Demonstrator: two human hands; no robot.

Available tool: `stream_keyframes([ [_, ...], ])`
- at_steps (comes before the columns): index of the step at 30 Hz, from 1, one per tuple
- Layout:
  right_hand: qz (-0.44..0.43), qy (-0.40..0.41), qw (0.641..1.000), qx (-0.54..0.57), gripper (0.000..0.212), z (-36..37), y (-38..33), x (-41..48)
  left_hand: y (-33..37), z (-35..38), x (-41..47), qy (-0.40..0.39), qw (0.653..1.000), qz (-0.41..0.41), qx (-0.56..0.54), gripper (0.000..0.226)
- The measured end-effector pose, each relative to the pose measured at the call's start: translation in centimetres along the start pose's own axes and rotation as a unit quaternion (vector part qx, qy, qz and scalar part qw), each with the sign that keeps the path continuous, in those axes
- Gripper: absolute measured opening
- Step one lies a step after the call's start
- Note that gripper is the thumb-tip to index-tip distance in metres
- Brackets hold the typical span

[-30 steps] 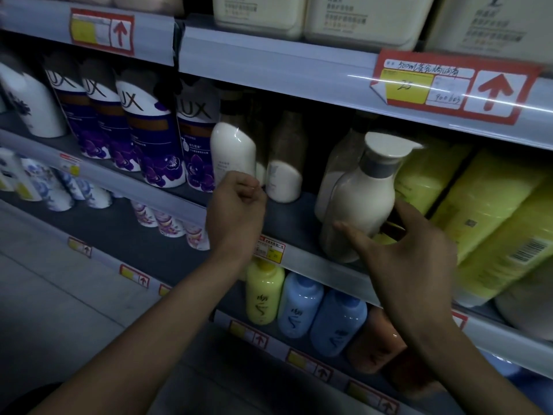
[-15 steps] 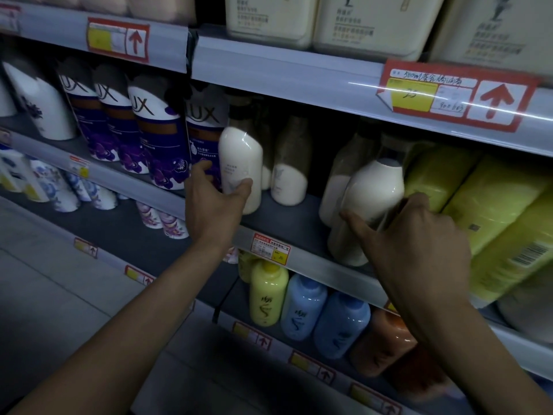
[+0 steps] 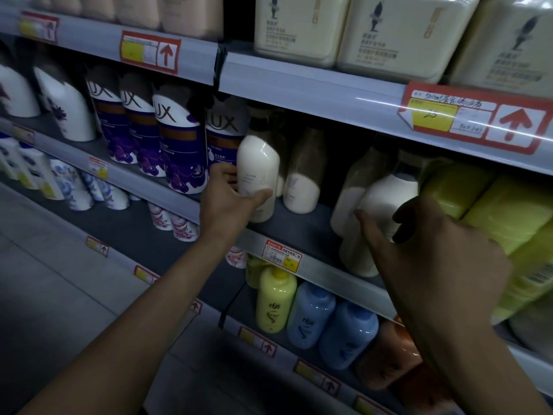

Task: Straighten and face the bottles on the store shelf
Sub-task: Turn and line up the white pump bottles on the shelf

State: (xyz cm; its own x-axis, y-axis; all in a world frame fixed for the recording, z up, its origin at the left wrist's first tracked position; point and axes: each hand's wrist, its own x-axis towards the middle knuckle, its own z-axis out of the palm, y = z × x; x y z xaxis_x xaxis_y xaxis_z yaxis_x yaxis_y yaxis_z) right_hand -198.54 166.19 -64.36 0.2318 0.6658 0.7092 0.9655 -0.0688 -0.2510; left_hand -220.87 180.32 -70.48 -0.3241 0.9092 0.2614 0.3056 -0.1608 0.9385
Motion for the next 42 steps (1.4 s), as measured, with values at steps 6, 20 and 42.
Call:
stream_keyframes([
  [6,-0.048,0.008,0.998,0.028,0.035,1.1,-1.2,-0.8,0.1,-0.3,-0.7,-0.018,1.000,0.007,-0.015,0.073],
  [20,-0.021,-0.133,0.973,0.190,0.040,4.9,-3.4,-1.4,-0.1,-1.1,-2.8,-0.048,0.996,0.055,-0.060,0.068],
  [42,0.114,-0.178,0.899,0.384,0.054,2.6,-1.2,-1.9,2.4,-2.1,-7.4,-0.304,0.947,0.098,-0.040,0.042],
])
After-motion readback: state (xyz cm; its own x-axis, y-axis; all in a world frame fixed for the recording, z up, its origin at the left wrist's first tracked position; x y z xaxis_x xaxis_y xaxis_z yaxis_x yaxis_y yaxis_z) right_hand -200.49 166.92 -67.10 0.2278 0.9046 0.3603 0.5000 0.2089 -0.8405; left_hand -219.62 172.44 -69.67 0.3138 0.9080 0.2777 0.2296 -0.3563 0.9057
